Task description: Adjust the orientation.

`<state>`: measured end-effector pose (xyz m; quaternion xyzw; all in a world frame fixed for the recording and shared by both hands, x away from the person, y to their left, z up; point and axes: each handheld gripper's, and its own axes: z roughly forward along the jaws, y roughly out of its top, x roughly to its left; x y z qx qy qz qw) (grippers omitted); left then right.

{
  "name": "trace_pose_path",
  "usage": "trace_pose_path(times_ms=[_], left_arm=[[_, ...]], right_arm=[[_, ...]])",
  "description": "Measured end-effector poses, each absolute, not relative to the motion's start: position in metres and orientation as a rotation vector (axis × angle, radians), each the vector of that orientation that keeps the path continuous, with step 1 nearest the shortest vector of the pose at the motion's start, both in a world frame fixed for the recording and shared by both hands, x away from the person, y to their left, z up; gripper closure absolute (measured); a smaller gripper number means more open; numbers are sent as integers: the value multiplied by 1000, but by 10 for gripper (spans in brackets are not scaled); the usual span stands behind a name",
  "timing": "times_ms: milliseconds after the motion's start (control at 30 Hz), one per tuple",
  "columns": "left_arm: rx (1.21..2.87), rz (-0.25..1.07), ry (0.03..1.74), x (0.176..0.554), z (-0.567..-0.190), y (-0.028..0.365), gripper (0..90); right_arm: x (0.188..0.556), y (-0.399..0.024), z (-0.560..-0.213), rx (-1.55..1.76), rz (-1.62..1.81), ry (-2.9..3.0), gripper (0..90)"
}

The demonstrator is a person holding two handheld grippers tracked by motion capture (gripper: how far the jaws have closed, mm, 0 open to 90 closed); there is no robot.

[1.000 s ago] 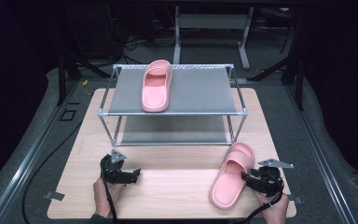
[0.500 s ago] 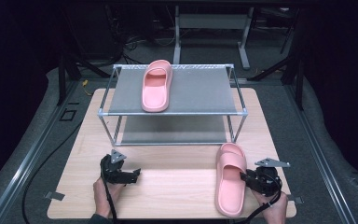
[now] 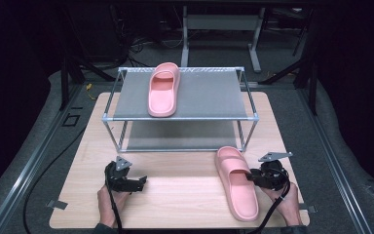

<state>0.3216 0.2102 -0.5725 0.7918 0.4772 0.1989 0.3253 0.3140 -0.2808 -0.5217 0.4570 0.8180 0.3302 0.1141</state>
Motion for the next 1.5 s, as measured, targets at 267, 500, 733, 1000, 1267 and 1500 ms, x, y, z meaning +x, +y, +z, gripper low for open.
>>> trace_pose_path(times_ms=[267,500,733,1000,1267,1500], left_arm=[[2076,521,1251,322,-572,210,0],[2076,522,1251,322,-572,210,0],[2075,522,1251,322,-572,210,0],[2075,522,1252,322,-572,210,0],[2075,522,1252,322,-572,210,0],[2075,522,1252,322,-572,210,0]], right_arm=[[324,-272,-524,1439,888,2363,678],[329,-273,-523,1443,847,2359,743],[331,-273,-520,1382,845,2369,805],[330,-269,-513,1303,867,2398,820],[328,-264,-500,1241,874,2409,826],[326,-259,-491,1198,862,2420,827]])
